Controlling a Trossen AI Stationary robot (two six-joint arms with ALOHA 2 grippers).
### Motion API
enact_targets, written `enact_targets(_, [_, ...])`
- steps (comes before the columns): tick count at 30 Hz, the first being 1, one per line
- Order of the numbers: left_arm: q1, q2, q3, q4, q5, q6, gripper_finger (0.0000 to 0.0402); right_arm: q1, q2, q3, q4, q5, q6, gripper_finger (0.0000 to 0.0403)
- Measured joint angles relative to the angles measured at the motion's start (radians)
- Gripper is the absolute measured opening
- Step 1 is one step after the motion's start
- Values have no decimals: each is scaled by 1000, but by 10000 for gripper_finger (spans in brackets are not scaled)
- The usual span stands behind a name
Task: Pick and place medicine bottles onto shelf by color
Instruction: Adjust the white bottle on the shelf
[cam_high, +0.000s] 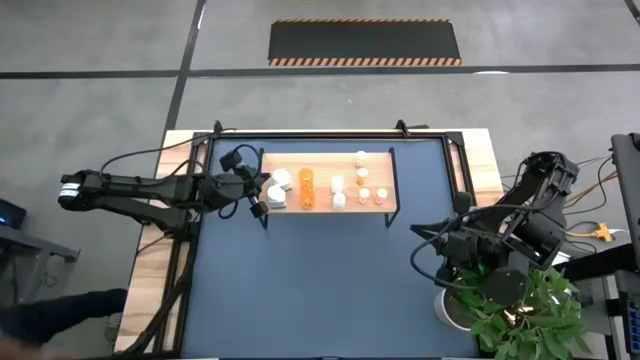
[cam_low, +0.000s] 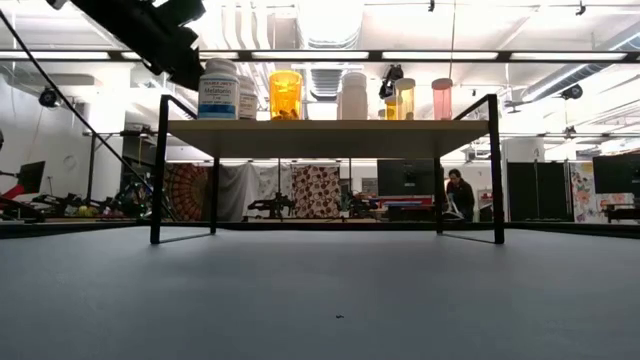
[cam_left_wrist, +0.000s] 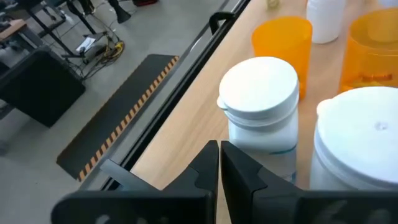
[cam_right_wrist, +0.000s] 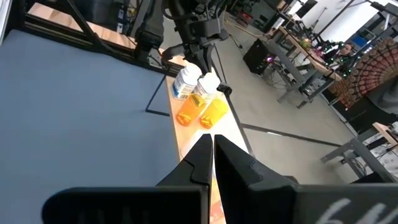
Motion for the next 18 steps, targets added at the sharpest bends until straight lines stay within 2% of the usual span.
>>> enact_targets(5, [0, -4, 9, -3, 0, 1, 0, 0, 0, 0, 0, -1, 3, 9])
enact_targets(10, [-2, -43, 71, 4, 4, 2, 0, 0, 0, 0, 0, -1, 3, 9])
enact_targets(18, [-2, 11, 90, 35, 107, 30, 0, 0, 0, -1, 2, -5, 4, 9])
